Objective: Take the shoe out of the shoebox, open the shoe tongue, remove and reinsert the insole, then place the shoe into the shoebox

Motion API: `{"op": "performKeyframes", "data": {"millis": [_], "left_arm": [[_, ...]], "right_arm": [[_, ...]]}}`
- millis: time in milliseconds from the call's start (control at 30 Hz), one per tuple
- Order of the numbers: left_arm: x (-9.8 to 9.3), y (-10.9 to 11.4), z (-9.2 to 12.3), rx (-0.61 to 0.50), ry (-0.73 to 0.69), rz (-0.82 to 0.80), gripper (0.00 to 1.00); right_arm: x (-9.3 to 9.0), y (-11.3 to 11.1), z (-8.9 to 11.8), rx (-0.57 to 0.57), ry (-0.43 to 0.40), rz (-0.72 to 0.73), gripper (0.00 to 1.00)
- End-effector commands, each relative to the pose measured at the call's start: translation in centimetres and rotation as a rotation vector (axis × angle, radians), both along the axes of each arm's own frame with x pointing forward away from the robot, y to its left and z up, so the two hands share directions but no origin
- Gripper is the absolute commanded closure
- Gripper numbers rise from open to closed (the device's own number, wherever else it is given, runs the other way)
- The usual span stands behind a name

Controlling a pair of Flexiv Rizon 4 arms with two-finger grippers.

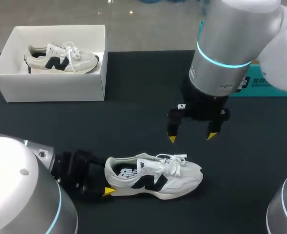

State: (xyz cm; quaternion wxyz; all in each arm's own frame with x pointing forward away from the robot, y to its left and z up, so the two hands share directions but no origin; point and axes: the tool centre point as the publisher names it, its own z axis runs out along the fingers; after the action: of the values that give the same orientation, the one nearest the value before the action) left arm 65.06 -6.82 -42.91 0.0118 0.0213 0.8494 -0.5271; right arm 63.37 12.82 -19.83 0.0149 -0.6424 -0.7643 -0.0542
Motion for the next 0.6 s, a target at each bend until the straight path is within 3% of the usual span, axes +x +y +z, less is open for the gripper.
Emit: {"op": "performKeyframes", "data": {"millis": [33,600], "left_arm": [[0.1,0.3,-0.6,0.002,0.001,-0.001,1.00],[0.1,0.3,-0.6,0.002,0.001,-0.001,1.00]], "right_arm": [[0.4,4.2,-2.1,-0.073,0.001,0.003,0.00],[2.2,10.1,-6.7,-0.157,0.045,-0.028,0.00]]}}
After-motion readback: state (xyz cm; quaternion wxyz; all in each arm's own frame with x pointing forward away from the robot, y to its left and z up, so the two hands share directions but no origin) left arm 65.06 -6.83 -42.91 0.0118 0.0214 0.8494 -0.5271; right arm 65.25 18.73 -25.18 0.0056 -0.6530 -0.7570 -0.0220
